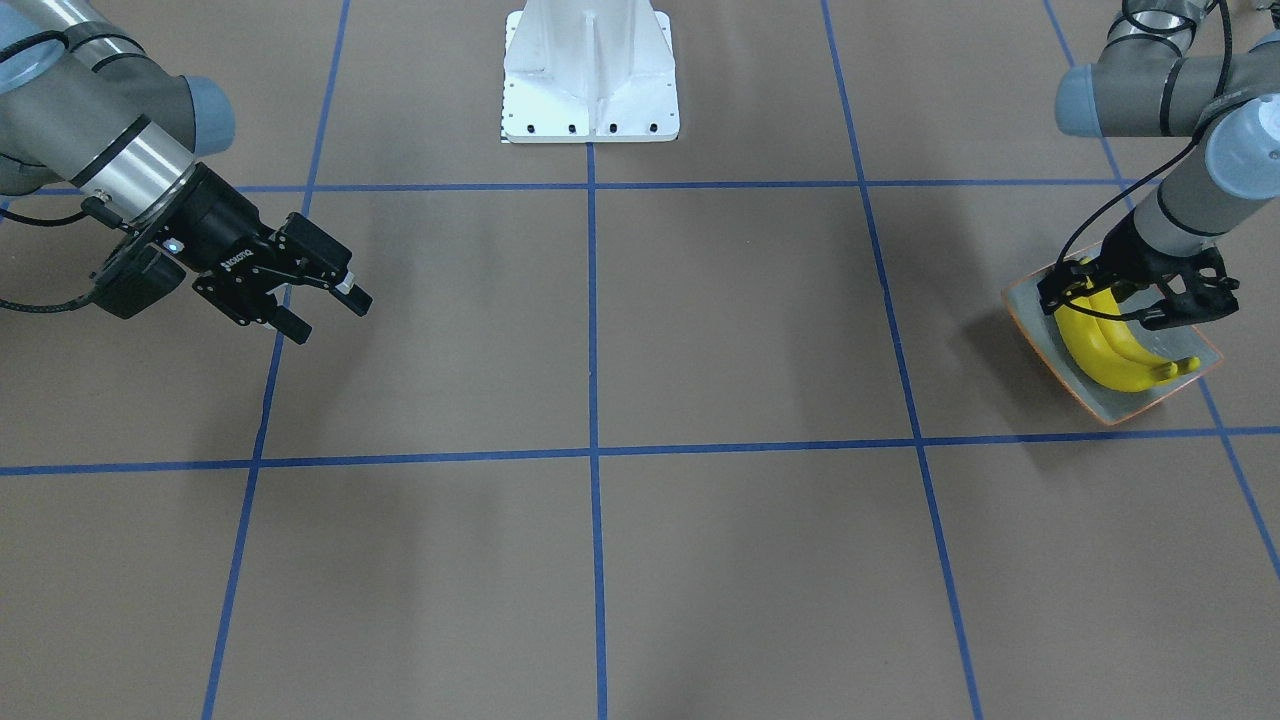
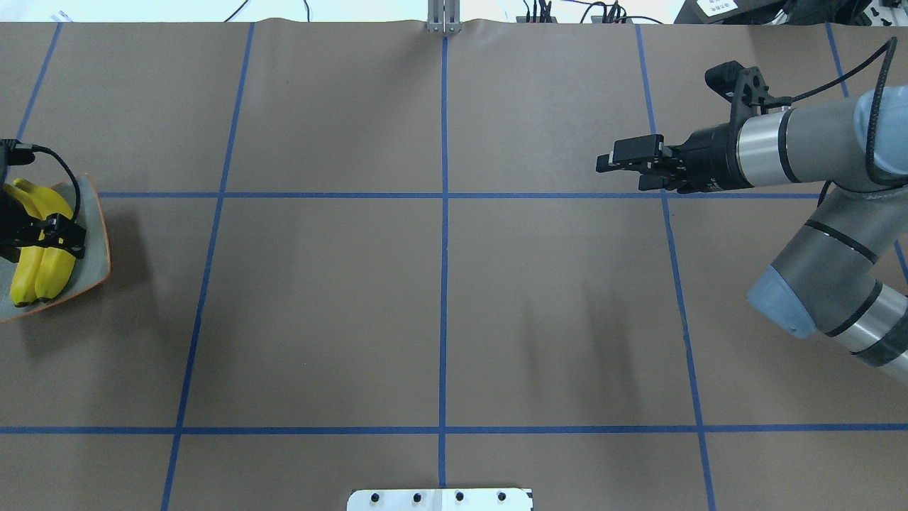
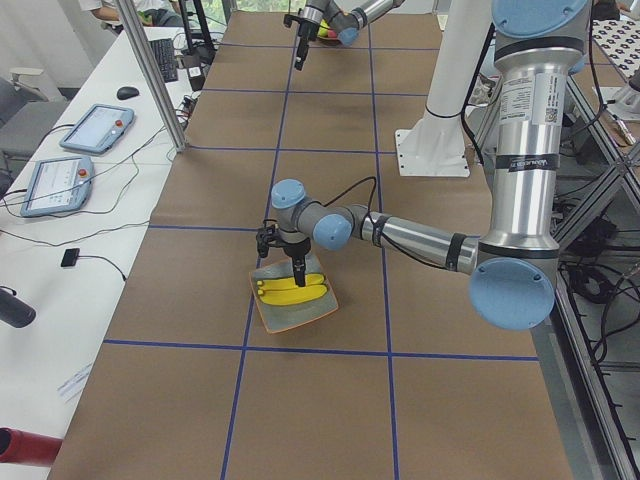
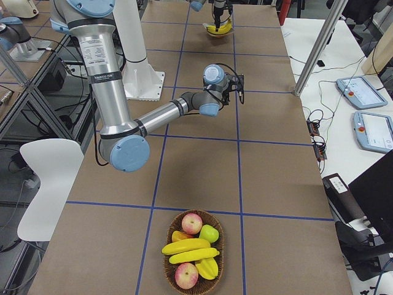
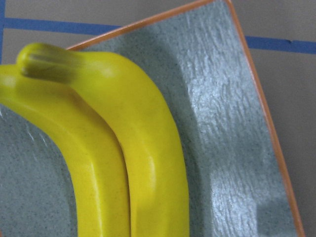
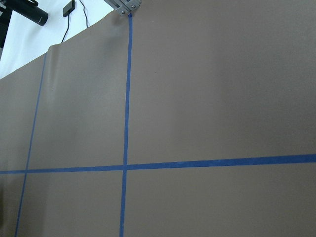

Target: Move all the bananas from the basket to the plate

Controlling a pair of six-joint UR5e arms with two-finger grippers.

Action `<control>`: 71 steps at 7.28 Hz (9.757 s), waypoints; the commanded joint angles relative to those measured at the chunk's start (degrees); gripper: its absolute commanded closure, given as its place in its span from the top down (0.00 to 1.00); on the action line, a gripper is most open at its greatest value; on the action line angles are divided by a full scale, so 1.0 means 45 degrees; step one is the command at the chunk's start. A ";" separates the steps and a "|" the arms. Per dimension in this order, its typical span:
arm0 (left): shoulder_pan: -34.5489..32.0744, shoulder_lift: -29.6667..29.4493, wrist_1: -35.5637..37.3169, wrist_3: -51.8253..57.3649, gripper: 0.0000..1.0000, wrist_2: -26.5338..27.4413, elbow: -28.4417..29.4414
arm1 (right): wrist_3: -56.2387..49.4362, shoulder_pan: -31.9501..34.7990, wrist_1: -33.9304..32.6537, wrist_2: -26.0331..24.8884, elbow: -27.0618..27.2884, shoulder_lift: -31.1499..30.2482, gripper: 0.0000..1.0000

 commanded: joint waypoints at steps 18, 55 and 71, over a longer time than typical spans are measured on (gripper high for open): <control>0.0441 -0.1506 -0.0042 -0.0235 1.00 -0.0100 0.0033 | -1.6481 0.7974 -0.1215 0.0394 -0.4114 -0.8269 0.92; 0.3155 -0.8203 -0.5062 -1.0387 1.00 -0.0080 0.1516 | 0.1781 -0.4188 0.0777 -0.3211 0.0085 0.2197 0.00; 0.4308 -0.9103 -0.9027 -1.3379 0.00 0.0057 0.3490 | 0.1528 -0.5151 0.0757 -0.3766 0.0105 0.2746 0.20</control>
